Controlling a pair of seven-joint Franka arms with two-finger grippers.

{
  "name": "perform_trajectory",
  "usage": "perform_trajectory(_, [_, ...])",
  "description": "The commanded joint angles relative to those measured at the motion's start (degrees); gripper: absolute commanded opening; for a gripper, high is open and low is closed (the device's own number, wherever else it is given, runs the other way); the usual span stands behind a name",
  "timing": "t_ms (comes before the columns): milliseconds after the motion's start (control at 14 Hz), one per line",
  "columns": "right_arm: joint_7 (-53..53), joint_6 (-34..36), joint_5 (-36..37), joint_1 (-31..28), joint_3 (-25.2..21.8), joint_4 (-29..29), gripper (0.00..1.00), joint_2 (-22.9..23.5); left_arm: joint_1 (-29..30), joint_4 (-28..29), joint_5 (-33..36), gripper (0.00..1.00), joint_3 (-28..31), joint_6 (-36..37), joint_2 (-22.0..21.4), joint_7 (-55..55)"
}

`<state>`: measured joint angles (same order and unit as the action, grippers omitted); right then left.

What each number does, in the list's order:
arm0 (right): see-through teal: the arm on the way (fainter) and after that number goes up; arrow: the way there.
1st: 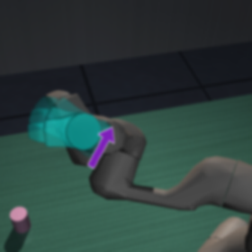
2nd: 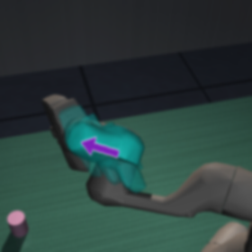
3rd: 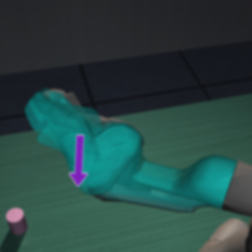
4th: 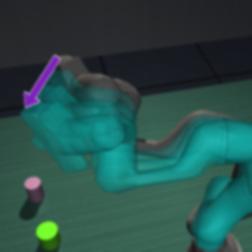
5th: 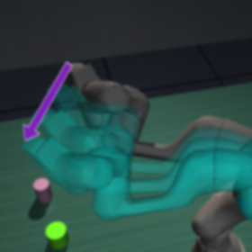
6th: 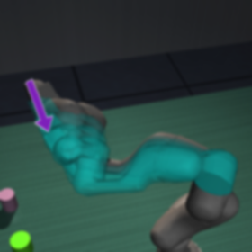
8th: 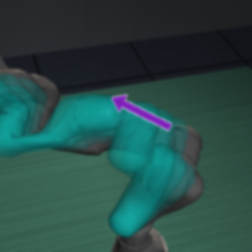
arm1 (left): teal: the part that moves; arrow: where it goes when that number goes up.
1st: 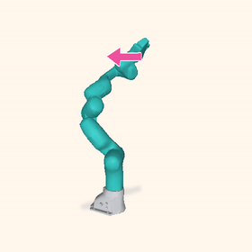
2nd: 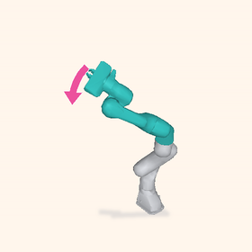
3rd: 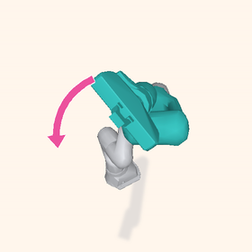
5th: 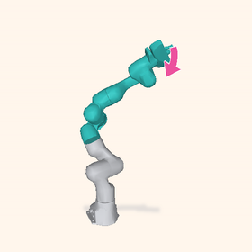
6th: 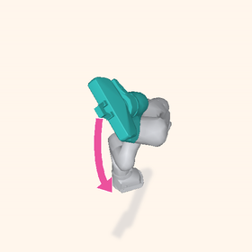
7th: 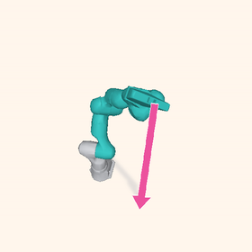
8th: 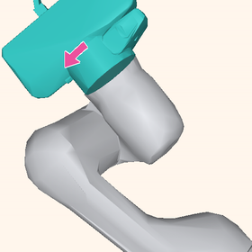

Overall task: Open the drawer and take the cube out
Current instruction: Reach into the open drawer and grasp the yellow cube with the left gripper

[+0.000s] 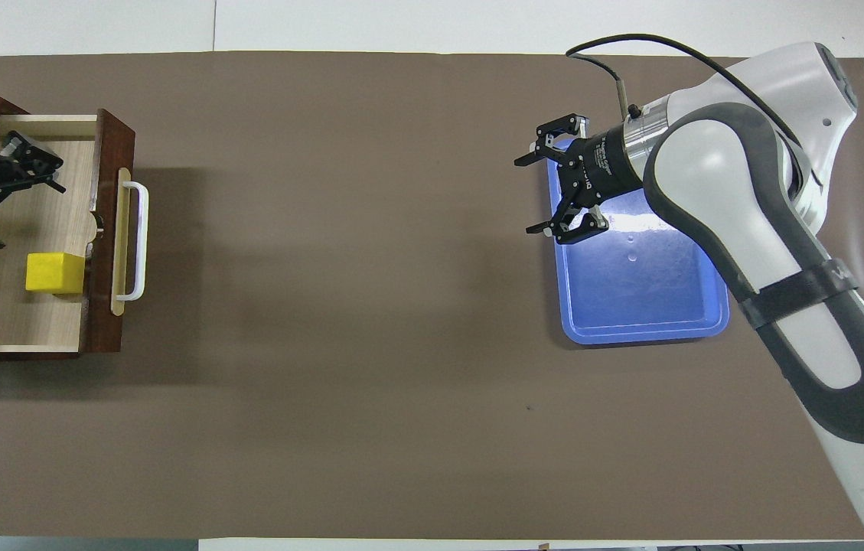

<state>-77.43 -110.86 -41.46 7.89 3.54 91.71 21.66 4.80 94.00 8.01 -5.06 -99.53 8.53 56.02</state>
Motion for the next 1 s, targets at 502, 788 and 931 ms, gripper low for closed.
perform_trajectory(502, [1.4, -0.85, -1.34, -0.16, 0.06, 1.27, 0.98, -0.74, 5.22, 19.54, -0.8, 1.0, -0.48, -12.89, -8.96, 29.04])
perform_trajectory(788, [1.4, -0.94, -1.34, -0.16, 0.06, 1.36, 0.98, -0.74, 5.3, 23.42, -0.81, 1.0, -0.48, -14.55, -10.63, 31.08])
perform_trajectory(931, [1.4, -0.94, -1.34, -0.16, 0.06, 1.36, 0.98, -0.74, 5.3, 25.61, -0.81, 1.0, -0.48, -17.27, -11.16, 31.42])
